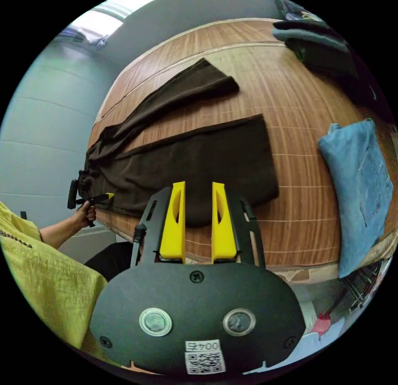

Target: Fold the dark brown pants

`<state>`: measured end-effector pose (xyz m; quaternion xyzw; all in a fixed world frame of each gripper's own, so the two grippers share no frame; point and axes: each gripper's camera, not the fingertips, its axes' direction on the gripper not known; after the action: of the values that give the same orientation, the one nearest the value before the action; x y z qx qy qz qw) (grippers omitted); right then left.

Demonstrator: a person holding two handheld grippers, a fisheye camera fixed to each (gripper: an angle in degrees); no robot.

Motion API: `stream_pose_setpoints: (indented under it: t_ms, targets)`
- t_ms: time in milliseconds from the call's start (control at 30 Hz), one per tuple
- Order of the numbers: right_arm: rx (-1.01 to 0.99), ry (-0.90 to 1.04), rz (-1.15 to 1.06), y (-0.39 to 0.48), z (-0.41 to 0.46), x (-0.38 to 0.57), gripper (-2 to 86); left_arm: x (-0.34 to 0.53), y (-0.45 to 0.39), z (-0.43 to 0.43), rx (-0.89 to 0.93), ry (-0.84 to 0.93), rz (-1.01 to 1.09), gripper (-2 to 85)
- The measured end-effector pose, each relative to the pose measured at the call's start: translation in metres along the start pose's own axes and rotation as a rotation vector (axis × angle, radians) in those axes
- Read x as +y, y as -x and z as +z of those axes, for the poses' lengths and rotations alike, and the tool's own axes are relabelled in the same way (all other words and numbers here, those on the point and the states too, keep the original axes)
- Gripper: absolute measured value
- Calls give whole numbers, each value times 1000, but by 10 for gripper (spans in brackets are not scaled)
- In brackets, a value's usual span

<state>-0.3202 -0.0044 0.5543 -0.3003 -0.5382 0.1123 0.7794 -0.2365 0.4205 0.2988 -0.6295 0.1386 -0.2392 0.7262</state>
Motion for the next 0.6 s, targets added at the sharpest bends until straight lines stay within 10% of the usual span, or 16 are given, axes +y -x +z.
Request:
stream_pose_setpoints:
  t_ms: [600]
  targets:
    - [95,108,-34,35,58,-45,81,47,-4,-8,-9,-281,139,2]
